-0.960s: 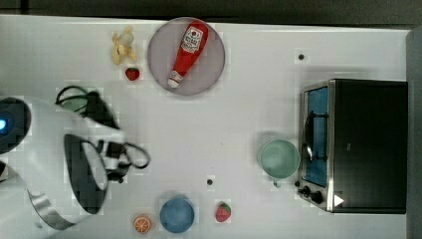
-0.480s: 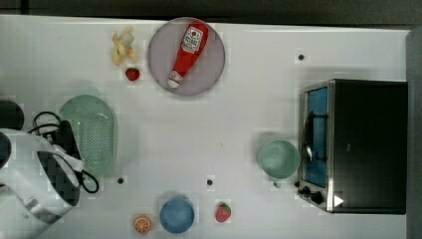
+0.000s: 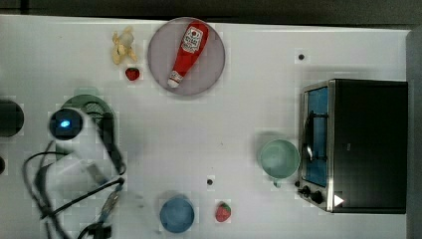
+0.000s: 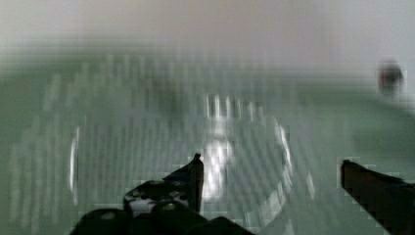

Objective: Drag strainer left to right.

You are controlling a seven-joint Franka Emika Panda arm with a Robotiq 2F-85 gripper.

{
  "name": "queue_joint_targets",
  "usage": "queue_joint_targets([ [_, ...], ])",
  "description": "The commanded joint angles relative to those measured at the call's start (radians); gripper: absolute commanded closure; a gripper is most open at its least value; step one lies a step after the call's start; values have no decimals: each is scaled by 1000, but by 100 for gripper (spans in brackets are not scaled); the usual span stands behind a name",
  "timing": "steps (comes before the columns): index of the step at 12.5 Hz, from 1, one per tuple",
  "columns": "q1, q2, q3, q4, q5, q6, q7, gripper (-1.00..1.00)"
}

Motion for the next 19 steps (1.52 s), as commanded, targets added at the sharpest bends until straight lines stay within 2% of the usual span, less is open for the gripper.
queue_joint_targets([
  [1, 2, -18, -28, -8, -11, 56, 42, -100],
  [5, 19, -23, -84, -36, -16, 59, 43, -100],
  [12, -2, -134, -206, -168, -16, 75, 33, -100],
  [19, -49, -210, -348, -269, -16, 91, -161, -100],
])
